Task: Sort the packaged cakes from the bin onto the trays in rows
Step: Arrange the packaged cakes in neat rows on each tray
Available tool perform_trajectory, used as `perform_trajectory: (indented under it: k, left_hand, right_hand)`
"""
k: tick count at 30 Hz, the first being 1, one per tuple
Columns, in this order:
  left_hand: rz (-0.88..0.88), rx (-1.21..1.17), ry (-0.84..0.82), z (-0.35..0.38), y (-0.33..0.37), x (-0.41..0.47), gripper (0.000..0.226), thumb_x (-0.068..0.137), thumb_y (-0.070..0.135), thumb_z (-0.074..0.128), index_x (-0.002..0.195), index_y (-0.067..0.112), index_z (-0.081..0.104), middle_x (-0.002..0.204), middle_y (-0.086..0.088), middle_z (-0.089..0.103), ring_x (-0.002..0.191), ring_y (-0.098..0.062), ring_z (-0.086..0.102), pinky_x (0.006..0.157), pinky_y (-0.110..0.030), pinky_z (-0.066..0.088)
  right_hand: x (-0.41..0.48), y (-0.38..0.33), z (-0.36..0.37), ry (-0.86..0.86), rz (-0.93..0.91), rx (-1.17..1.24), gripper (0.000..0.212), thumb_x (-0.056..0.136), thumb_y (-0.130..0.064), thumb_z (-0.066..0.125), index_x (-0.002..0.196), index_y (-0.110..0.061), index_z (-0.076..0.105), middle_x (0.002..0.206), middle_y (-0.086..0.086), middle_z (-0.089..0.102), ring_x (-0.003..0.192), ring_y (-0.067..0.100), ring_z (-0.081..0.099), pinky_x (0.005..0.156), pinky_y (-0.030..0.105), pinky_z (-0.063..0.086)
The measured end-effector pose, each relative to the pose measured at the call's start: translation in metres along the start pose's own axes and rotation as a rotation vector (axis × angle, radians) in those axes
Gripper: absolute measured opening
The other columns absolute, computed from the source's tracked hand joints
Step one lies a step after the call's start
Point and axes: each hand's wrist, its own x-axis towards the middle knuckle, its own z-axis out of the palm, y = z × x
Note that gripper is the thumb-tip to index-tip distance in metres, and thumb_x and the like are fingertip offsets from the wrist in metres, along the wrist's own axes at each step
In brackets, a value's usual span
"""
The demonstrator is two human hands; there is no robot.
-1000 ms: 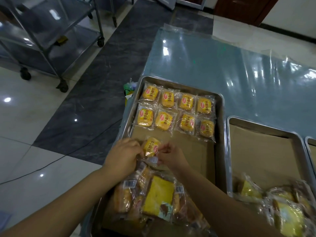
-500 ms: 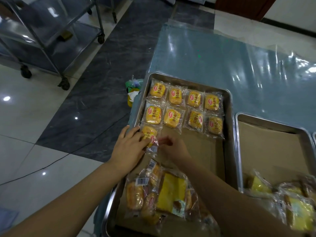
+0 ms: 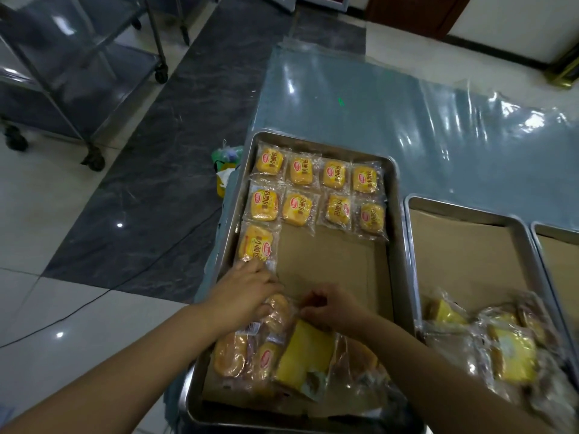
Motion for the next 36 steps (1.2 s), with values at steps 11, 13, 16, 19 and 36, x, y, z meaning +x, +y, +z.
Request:
perform_trajectory:
  k: [11,13,16,19,36]
  left_hand:
    - [-0.18,-0.045,-0.035,-0.009,0.025,-0.012,0.041,0.071,0.042,0.067,0.109,0.033,0.055,0.12,0.013,0.047,0.121,-0.011,0.026,0.086,-0.026,0.017]
    - [-0.241,-0.114,0.042,-0.014,0.03,-0.012,0.028,0.07,0.041,0.069,0.09,0.033,0.051,0.105,0.014,0.05,0.113,-0.009,0.034,0.079,-0.026,0.02]
    - [-0.364,-0.241,0.246,-0.022,0.041,-0.011,0.025,0.072,0.033,0.072,0.082,0.03,0.049,0.084,0.015,0.049,0.091,-0.013,0.05,0.065,-0.028,0.028]
    - [-0.378,-0.236,0.328,-0.025,0.052,-0.004,0.023,0.076,0.029,0.07,0.093,0.03,0.055,0.091,0.014,0.052,0.087,-0.011,0.051,0.059,-0.026,0.031]
    - [-0.425,0.202,0.34,-0.015,0.02,0.018,0.036,0.067,0.008,0.074,0.103,0.013,0.07,0.114,-0.013,0.064,0.114,-0.032,0.054,0.099,-0.045,0.038]
  right_hand:
    - [-0.025,0.03,-0.008,-0.143,0.03,-0.093,0.02,0.078,-0.008,0.071,0.067,-0.019,0.057,0.068,-0.002,0.056,0.064,0.009,0.051,0.059,0.027,0.044]
    - [-0.024,0.029,-0.008,-0.028,-0.019,-0.133,0.015,0.079,-0.01,0.068,0.068,-0.014,0.059,0.066,0.0,0.054,0.062,0.01,0.049,0.06,0.028,0.043]
    - [-0.02,0.018,-0.007,0.215,-0.083,0.102,0.009,0.085,-0.015,0.067,0.085,-0.018,0.058,0.066,-0.003,0.057,0.059,0.007,0.052,0.061,0.026,0.046]
    - [-0.017,0.007,-0.005,0.137,-0.072,0.517,0.036,0.088,-0.022,0.063,0.12,-0.019,0.047,0.085,0.012,0.066,0.064,0.012,0.065,0.062,0.029,0.055]
    - [0.037,-0.004,-0.034,0.302,0.089,0.503,0.043,0.085,0.007,0.049,0.122,-0.015,0.055,0.081,0.002,0.063,0.062,0.015,0.058,0.054,0.026,0.045]
